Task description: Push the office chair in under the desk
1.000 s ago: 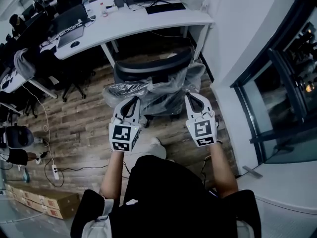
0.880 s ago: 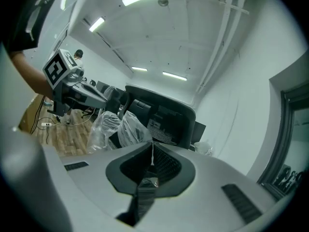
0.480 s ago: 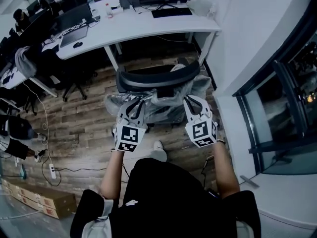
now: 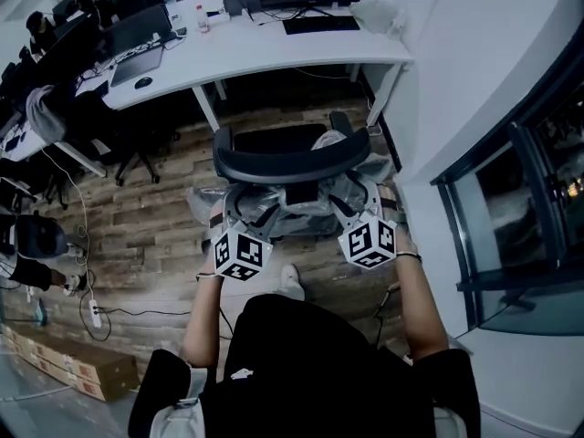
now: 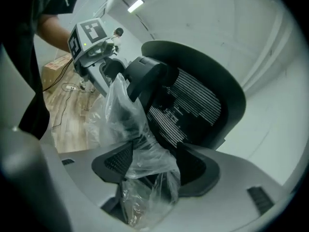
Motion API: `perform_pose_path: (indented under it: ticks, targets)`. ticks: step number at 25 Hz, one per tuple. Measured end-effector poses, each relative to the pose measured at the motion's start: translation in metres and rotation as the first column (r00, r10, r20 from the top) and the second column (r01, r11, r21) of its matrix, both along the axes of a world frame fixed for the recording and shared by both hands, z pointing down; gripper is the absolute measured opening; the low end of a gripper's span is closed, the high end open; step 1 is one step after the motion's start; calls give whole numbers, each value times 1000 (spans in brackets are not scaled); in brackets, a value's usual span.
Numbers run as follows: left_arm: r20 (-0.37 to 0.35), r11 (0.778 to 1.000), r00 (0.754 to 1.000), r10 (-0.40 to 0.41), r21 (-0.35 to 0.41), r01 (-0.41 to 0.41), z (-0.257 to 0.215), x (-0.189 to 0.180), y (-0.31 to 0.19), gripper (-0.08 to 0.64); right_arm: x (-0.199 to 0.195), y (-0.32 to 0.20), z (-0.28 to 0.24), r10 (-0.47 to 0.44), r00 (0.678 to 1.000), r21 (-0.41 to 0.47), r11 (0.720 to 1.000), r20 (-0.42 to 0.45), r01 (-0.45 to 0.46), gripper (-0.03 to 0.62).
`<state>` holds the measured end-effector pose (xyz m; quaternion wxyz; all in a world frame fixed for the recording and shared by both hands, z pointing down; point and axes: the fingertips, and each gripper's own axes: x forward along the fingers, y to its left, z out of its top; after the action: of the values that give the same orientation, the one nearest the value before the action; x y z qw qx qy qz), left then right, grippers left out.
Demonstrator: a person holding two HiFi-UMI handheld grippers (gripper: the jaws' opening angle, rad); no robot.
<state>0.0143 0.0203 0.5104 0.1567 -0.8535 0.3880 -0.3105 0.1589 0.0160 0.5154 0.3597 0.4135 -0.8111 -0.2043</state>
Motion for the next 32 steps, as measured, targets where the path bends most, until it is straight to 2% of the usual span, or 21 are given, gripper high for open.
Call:
perform_pose_path:
  ticks: [4, 8, 13, 19, 25, 32]
  targets:
    - [45, 1000, 999, 21, -9, -20, 7, 5, -11, 346, -5, -15, 8, -41, 998, -7, 999, -50, 41, 287]
    - [32, 999, 998, 48, -13, -48, 7, 3, -16, 384, -10, -26, 17, -67, 991, 3, 998, -118, 67, 291]
    - [6, 994, 995, 103, -48, -103, 6, 6, -19, 411, -12, -32, 20, -108, 984, -23, 994, -139, 106, 308]
    - [102, 978, 976, 194, -103, -183, 21, 12, -25, 411, -15, -38, 26, -148, 977, -42, 989, -153, 144, 316]
    - [96, 972, 970, 221, -106, -211, 23, 12, -36, 426, -19, -48, 28, -190, 967, -61, 981, -168, 182, 326]
    - [108, 972, 969, 224, -96, -214, 25, 9, -53, 428, -23, -64, 30, -181, 965, -58, 983, -188, 173, 327]
